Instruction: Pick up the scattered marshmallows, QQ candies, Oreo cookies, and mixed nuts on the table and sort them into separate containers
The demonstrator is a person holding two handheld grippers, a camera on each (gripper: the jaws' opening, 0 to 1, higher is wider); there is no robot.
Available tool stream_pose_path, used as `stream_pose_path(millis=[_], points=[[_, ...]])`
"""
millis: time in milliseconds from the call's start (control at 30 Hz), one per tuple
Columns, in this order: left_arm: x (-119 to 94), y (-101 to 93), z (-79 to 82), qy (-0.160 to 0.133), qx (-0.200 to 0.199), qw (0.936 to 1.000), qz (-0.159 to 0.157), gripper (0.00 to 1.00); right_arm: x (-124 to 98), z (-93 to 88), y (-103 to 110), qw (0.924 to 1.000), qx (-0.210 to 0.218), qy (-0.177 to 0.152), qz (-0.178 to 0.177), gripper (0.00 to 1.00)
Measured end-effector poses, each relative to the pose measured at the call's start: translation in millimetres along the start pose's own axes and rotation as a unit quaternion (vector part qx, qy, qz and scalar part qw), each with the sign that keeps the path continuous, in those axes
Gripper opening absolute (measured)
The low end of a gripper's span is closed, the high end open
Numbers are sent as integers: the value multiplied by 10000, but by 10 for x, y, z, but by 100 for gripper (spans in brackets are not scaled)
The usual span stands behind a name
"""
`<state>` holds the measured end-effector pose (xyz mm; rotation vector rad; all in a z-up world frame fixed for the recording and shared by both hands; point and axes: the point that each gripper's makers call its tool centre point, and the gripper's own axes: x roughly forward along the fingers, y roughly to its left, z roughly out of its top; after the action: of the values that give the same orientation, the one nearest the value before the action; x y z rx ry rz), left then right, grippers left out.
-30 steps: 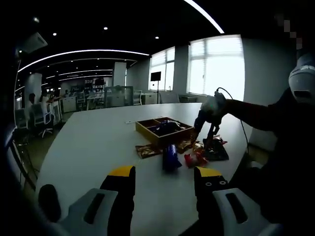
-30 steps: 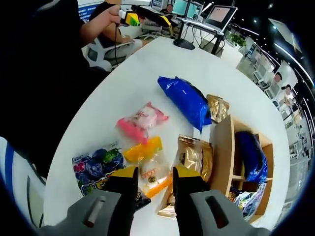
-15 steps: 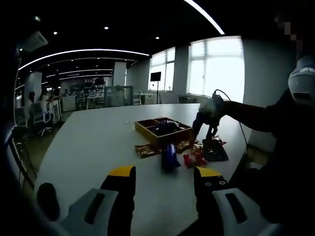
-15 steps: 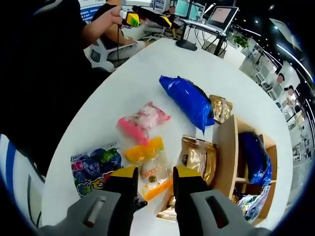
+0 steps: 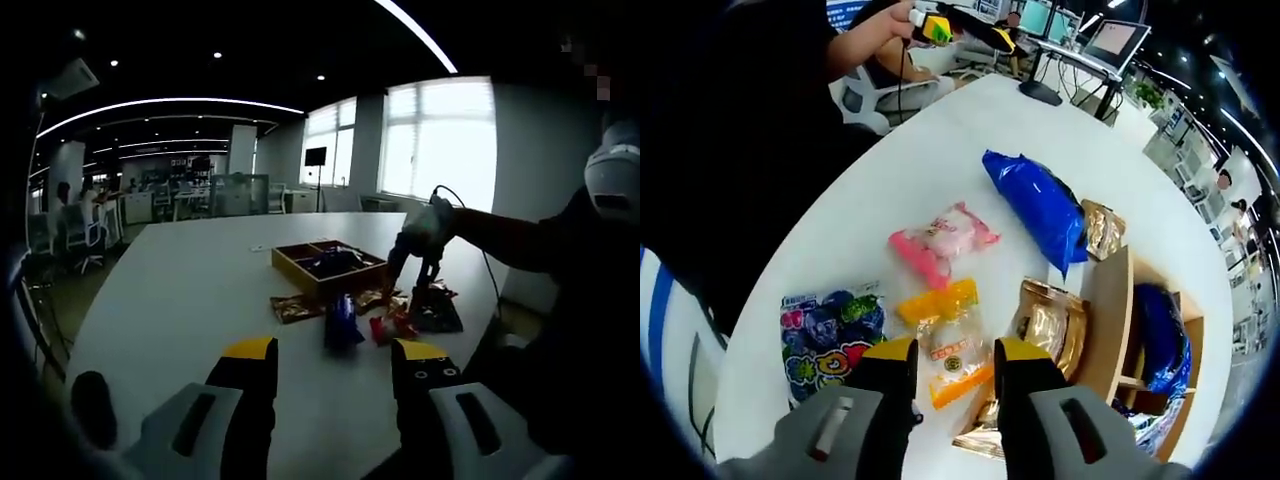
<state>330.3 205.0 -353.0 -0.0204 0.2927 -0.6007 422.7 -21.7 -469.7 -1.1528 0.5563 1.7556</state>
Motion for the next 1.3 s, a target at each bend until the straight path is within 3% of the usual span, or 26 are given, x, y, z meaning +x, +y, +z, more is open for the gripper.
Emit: stream_pose_path(millis=[333, 667, 933, 1300], points=[[0, -1, 13, -35, -46, 10000, -18, 50, 6, -11, -60, 9997, 247, -4, -26, 16], [-20, 9, 12, -54, -68, 10000, 10, 50, -78, 61, -44, 9975, 594, -241, -282, 15], [-21, -23, 14, -54, -51, 10000, -2, 50, -234, 185, -68, 9909, 931, -797, -557, 15], [5, -59, 30, -36, -18, 10000, -32, 50, -397, 270, -103, 9821, 1145, -1253, -812, 15]])
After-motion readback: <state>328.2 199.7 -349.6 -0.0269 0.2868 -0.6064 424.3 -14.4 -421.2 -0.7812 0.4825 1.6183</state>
